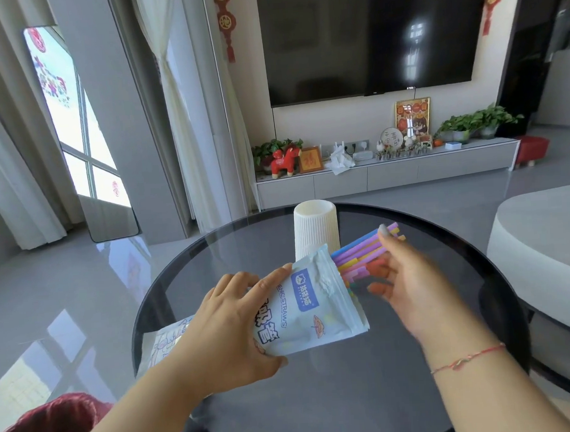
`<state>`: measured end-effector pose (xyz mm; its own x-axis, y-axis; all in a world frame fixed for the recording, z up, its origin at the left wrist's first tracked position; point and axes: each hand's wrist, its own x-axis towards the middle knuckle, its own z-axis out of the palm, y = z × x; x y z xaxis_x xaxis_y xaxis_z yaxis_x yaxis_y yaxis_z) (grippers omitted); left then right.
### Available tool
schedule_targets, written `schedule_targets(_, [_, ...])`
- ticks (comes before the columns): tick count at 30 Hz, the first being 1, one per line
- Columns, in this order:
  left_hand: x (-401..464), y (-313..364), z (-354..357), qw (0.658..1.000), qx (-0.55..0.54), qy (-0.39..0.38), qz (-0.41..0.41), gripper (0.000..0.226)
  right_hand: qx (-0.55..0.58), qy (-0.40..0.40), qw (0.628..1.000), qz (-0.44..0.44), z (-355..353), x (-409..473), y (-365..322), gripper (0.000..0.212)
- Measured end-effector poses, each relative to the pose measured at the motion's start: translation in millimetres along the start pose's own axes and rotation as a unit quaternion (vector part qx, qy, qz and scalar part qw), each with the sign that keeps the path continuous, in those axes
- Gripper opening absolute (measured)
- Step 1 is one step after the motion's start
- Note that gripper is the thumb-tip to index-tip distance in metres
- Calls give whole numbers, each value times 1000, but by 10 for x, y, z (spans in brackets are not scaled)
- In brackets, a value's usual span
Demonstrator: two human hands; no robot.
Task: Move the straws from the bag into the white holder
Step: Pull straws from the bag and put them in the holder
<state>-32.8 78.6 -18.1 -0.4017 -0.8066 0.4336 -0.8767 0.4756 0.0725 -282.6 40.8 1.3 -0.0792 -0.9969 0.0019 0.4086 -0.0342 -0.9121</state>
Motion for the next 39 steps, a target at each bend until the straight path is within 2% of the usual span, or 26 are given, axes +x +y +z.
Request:
schedule_targets(2, [8,31,-3,1000,4,-6,10,112,58,-54,995,67,73,-56,106,31])
schedule_targets(4, [7,50,-8,1000,11,-18,20,111,88,-77,989,85,132,-64,142,33])
schedule_targets(11, [-31,-14,16,1000,9,-22,2,112,134,28,990,34,94,113,-45,24])
schedule_targets(15, [11,27,62,999,12,-42,0,115,54,9,997,50,194,117,24,25])
schedule_targets(22, [58,8,139,998,10,-66,-12,116,-17,-17,996,90,283,158,172,28])
schedule_targets(24, [24,-48,145,998,13,-64,-14,114,-26,-4,997,72,207,232,103,30])
schedule_targets(29, [-23,-159,172,997,19,-71,-28,113,14,55,998,6,12,471,-137,28])
schedule_targets(36, [102,-63,266,998,-9,-59,-22,114,8,-7,998,70,286,488,184,21])
schedule_targets(39, [120,-69,312,997,-2,-70,-14,114,132,55,989,38,232,615,106,21])
